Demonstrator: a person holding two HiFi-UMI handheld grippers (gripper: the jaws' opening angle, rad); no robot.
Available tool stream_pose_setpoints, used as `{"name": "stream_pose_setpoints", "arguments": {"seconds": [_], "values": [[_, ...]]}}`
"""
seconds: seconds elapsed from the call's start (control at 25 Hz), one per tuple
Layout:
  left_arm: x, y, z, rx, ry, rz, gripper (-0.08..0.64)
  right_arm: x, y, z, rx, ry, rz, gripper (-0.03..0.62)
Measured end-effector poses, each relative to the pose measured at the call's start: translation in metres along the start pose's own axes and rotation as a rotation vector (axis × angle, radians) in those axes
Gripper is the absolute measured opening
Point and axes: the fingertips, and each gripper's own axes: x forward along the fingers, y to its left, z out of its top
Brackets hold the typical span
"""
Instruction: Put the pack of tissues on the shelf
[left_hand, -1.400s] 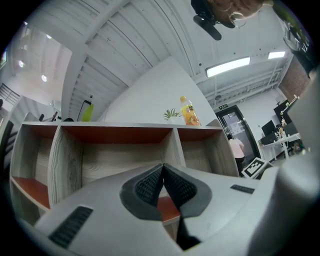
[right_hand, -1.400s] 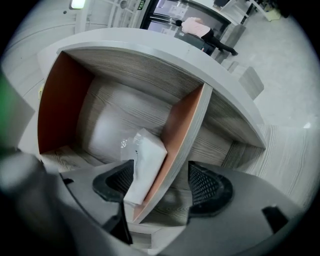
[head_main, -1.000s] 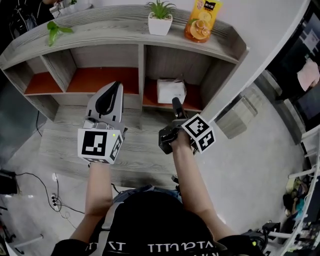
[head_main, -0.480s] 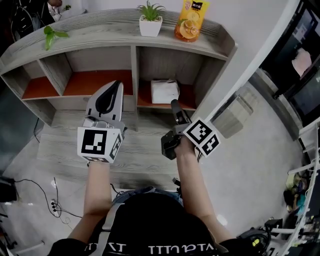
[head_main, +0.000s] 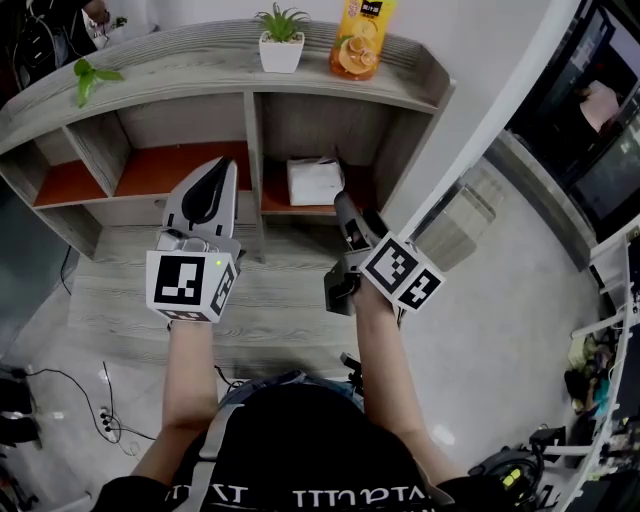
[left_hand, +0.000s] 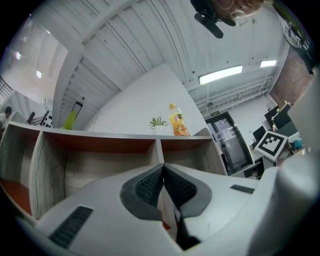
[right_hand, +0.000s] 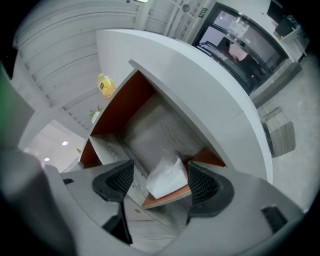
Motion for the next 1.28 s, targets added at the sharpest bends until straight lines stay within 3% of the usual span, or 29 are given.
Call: {"name": "stream_pose_setpoints", "arguments": {"seconds": [0.28,0.44,0.76,1.0,1.28], "values": [[0.002,-0.001,0.002,-0.005,-0.012,-0.004,0.013,-0.007,0.021,0.012,-0.290,0.004,0.052,0.330],[0.003,0.000,0.000,-0.004,-0.007,-0.002,0.013,-0.013,0.036,0.027,-0.470,-0.046,0.080,0.328],[0.005,-0.001,-0.001,0.001,-0.005,0.000,0.014,-0.026,0.052,0.048,-0.742,-0.137,0.026,0.317],[0.006,-0.002,-0.003,0.002,-0.001,0.004,0.014,-0.033,0.063,0.058,-0.898,-0.186,-0.001,0.185],[0.006,-0.004,-0.004,0.002,-0.001,0.004,0.014,-0.036,0.068,0.058,-0.925,-0.180,0.032,0.034]]}}
